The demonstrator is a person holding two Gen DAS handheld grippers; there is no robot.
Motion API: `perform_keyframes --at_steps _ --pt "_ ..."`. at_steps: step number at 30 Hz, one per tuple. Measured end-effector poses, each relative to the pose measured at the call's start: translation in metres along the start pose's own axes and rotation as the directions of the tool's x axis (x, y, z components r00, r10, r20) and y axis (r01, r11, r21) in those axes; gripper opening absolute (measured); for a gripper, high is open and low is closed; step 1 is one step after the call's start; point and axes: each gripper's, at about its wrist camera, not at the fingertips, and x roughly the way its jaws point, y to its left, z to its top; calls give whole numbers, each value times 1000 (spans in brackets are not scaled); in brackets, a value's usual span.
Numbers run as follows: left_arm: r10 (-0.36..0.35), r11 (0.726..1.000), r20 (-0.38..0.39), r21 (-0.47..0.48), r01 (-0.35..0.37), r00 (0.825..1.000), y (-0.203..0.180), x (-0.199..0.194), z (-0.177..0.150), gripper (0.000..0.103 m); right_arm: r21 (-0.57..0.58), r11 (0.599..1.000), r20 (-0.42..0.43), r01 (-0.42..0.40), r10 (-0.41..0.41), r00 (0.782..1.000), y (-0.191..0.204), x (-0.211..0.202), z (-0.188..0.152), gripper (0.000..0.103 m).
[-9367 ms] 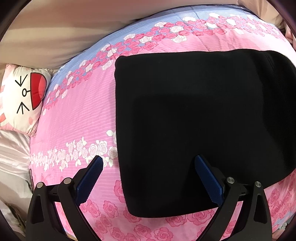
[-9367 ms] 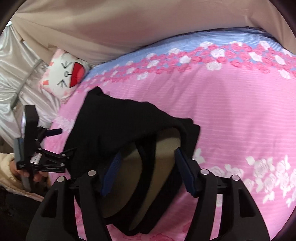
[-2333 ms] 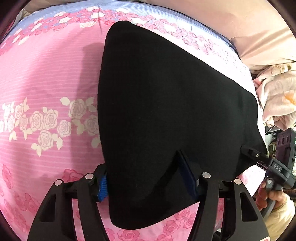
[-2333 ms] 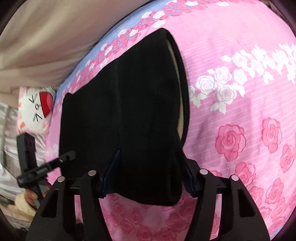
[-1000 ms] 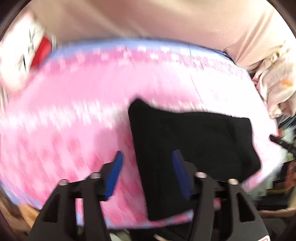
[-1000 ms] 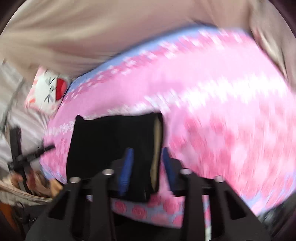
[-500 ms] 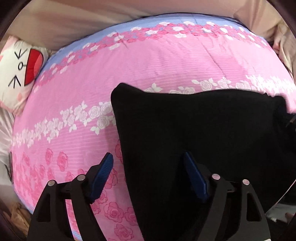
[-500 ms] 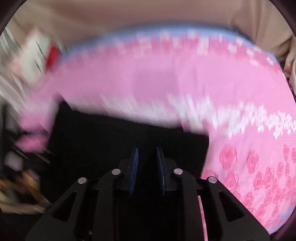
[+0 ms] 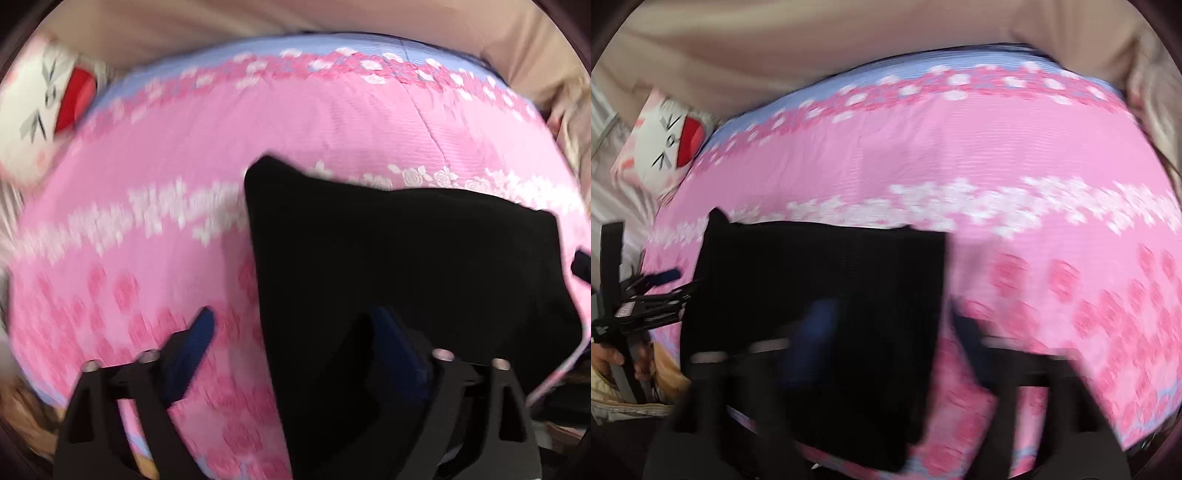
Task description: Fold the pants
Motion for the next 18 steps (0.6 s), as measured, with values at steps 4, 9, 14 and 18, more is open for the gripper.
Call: perform_keyframes --at_steps 4,9,14,18 --pt "-140 980 -65 -155 129 988 31 14 -19 93 122 986 -114 -116 131 985 -32 25 -21 67" --pt "-241 945 -65 -244 219 968 40 16 -25 91 228 948 -121 -222 254 960 -34 43 -34 67" --pt "-222 970 -71 -116 213 972 23 10 -26 92 233 936 -130 -266 301 945 -24 50 -36 68" --pt "-281 958 -137 -100 269 950 12 31 -26 90 227 924 -150 -309 346 926 -21 52 -36 68"
